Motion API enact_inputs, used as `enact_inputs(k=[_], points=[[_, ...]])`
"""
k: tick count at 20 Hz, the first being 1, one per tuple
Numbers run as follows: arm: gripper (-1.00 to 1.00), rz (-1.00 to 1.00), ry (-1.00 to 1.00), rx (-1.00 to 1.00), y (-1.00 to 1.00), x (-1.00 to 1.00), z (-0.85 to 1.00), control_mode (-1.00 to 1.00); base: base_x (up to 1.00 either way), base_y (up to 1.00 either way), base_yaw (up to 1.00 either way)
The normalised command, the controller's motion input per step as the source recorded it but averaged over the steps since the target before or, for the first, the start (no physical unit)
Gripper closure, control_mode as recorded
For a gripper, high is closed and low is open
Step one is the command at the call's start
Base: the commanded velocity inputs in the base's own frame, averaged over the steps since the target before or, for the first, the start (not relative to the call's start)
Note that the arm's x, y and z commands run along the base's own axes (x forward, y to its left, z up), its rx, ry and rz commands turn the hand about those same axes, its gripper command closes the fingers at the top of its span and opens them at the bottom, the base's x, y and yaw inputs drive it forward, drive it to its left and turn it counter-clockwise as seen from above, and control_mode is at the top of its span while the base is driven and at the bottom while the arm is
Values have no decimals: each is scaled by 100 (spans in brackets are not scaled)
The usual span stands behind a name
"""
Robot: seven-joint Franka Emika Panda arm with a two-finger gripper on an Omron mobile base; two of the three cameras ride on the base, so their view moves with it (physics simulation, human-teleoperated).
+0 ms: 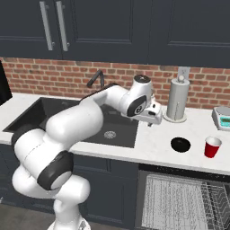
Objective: Pick up the cup and bowl from the counter, place them in the dishwasher, and close the dishwasher door.
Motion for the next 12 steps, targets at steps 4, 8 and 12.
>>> enact_inputs(k=[4, 8, 12], points=[[-100, -13, 7, -5, -50, 17, -31, -100, 0, 0, 0], [-100, -14, 13, -8, -47, 34, -39, -100, 0, 0, 0], [-100, -8, 11, -6, -38, 13, -40, -100, 0, 0, 0]])
